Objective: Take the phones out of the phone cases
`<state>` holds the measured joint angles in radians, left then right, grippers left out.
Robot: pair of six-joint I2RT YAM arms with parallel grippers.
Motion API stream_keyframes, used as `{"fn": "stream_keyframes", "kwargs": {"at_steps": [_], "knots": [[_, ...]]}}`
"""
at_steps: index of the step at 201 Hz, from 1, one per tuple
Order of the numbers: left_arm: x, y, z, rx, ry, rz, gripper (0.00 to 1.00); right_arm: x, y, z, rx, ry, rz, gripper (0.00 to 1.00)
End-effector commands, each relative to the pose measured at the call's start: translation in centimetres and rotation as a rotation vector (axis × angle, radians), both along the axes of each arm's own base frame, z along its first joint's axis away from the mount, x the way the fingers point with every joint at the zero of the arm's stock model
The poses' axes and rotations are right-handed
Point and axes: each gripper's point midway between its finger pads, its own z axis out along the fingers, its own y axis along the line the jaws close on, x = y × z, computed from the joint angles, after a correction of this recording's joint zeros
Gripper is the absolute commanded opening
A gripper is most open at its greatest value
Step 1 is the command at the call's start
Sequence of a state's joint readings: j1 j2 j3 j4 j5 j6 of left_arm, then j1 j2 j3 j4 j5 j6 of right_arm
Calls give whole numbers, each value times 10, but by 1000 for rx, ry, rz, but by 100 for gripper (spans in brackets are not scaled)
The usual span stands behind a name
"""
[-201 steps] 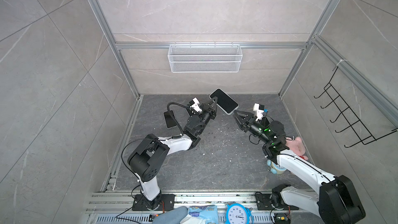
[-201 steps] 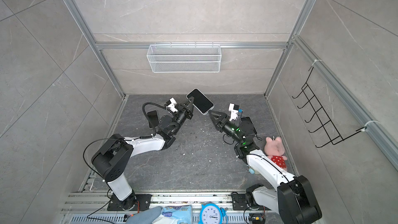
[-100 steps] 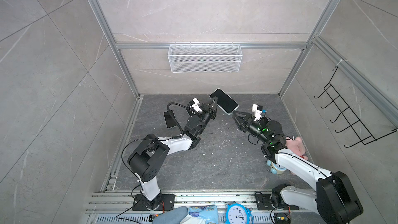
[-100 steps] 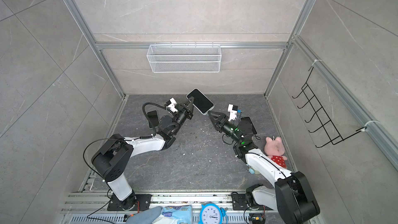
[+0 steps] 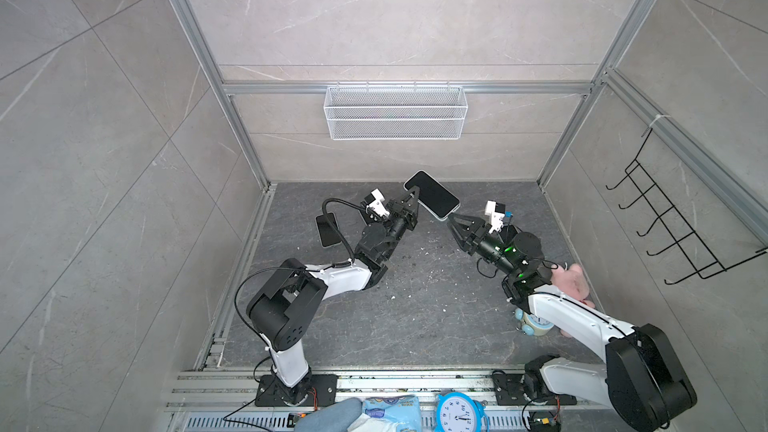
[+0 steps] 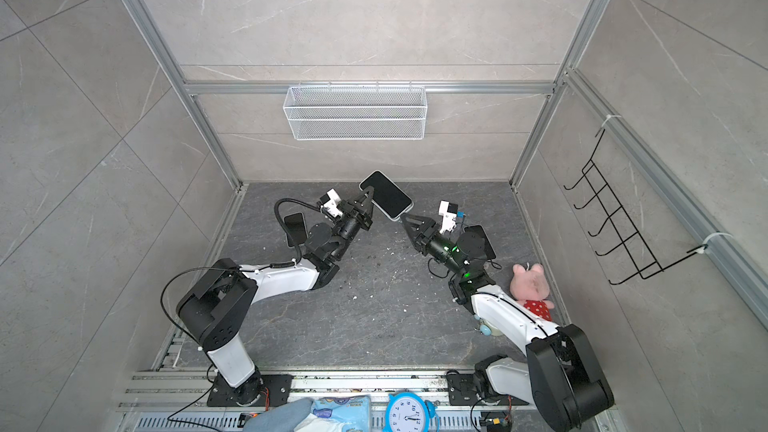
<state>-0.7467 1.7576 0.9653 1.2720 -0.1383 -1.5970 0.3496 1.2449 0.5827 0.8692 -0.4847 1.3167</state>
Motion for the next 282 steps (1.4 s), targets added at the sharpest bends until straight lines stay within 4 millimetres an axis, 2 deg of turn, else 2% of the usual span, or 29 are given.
{"fn": "stream_keyframes", "kwargs": {"at_steps": [1,30,49,65,75,98,109,113,116,120,126,156,183,200,217,234,246,260,282], "knots": [[-29,-5,55,-106,-163,-56,0,9,2,7,6,-1,-14,54],[-31,-13,42,-82,-141,-71,0,13,3,11,10,-3,-17,51],[-29,-9,29,-74,-113,-55,0,13,3,9,11,7,-20,46],[-30,-7,24,-67,-102,-49,0,10,0,5,17,21,-27,34],[-29,-5,20,-60,-96,-42,0,8,-2,3,23,31,-37,22],[-28,-1,-4,-9,-43,-16,0,-1,-7,2,16,47,-45,0],[-29,3,-19,30,-15,-3,0,-8,-10,1,9,51,-50,0],[-30,3,-24,47,-4,-1,7,-10,-12,-1,3,58,-54,0],[-30,4,-29,61,7,-1,22,-12,-12,-2,-1,61,-56,0],[-31,3,-35,82,20,-2,36,-13,-14,-3,-6,67,-61,0],[-31,3,-44,115,43,-5,47,-16,-16,-7,-20,77,-67,0],[-41,7,-78,258,95,-11,70,-35,-21,-27,-71,145,-73,0],[-52,19,-89,375,85,12,77,-47,-26,-52,-126,218,-92,0],[-63,26,-91,514,52,20,79,-55,-28,-74,-169,278,-100,0],[-80,28,-82,723,-28,15,79,-61,-30,-96,-196,329,-106,0],[-110,15,-60,951,-226,-13,79,-66,-34,-114,-219,363,-111,0],[-132,4,-53,1078,-355,-73,80,-70,-36,-127,-232,385,-112,0],[-156,-8,-58,1183,-476,-166,79,-73,-36,-137,-241,402,-108,0],[-184,-24,-84,1341,-589,-313,79,-77,-36,-146,-253,416,-94,0]]}}
